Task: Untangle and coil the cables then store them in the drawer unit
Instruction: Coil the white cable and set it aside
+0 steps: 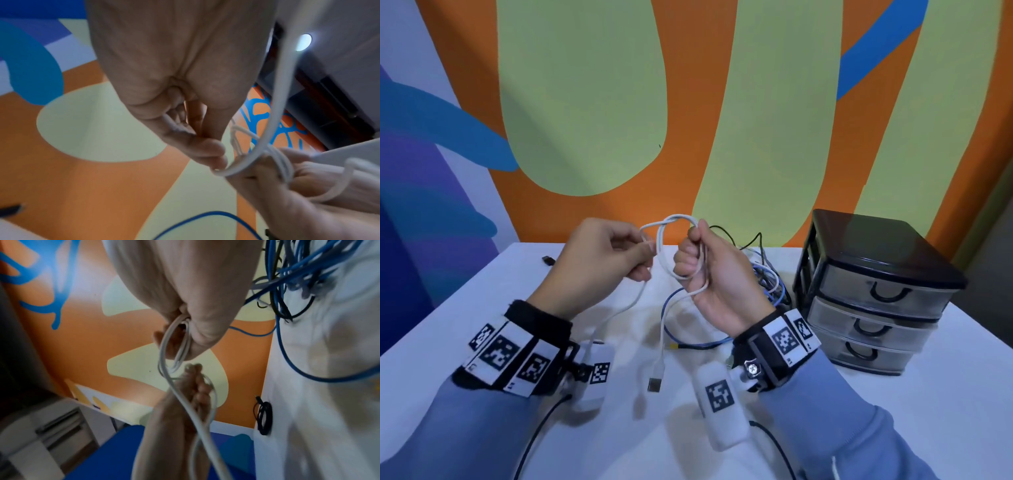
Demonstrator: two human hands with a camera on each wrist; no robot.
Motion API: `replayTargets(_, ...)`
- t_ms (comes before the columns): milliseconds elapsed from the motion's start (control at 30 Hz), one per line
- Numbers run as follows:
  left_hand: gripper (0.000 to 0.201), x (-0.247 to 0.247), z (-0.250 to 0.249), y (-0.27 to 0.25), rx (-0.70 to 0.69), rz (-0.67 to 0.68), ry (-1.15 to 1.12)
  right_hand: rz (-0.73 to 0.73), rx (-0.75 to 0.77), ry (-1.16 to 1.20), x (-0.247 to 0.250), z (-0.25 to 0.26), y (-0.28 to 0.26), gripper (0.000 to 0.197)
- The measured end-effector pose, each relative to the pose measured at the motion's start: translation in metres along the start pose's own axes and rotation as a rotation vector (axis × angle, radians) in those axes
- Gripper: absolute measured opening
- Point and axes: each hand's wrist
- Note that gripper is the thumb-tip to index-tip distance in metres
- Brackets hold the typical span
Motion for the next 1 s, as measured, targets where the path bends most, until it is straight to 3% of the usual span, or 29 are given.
replayTargets(100, 0.01, -0.005, -0.01, -0.003, 0.067, -0.005, -0.302, -0.052, 0.179, -0.484, 0.001, -0.01, -0.003, 0.038)
replayTargets(167, 0.006, -0.004, -0.013, -0.003, 0.066, -0.009, -0.419, -0.026, 0.211, -0.616, 0.001, -0.014, -0.005, 0.039)
replayTargets(300, 0.002, -0.006, -0.016, -0.004, 0.038, -0.002, -0.492, -0.02, 0.045, -0.366, -0.002, -0.013, -0.009, 0.033)
replayTargets(467, 0.018, -0.008, -0.02, -0.006, 0.007, 0.108, -0.487, -0.026, -0.109, -0.108, -0.004, -0.017, -0.007, 0.029)
replayTargets(567, 0.032, -0.004, -0.015, -0.005, 0.013, 0.148, -0.433, -0.025, -0.129, -0.026, -0.003, -0.019, -0.005, 0.026)
replayTargets(667, 0.029, -0.003, -0.014, -0.004, 0.046, 0.175, -0.475, -0.055, -0.137, 0.05, -0.002, -0.021, -0.005, 0.024)
replayTargets(767, 0.029, -0.004, -0.012, 0.0, 0.125, 0.028, -0.51, -0.079, -0.081, 0.054, -0.002, -0.021, -0.005, 0.03)
replayTargets(867, 0.029, -0.002, -0.001, 0.007, 0.127, -0.243, -0.268, -0.117, 0.094, -0.243, 0.001, -0.018, -0.004, 0.031)
replayTargets(933, 0.028, 0.0, 0.006, 0.01, 0.11, -0.332, -0.158, -0.15, 0.212, -0.46, 0.003, -0.018, -0.003, 0.032)
replayTargets(1000, 0.026, 0.001, 0.01, 0.012, 0.122, -0.368, -0.137, -0.2, 0.251, -0.506, 0.005, -0.017, -0.001, 0.031)
Point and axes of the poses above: each hand's wrist, its own y-axis towards the middle knuckle, its own x-axis out of the back of the hand, z = x × y, and after that the axes turned 11 degrees about y, right-handed
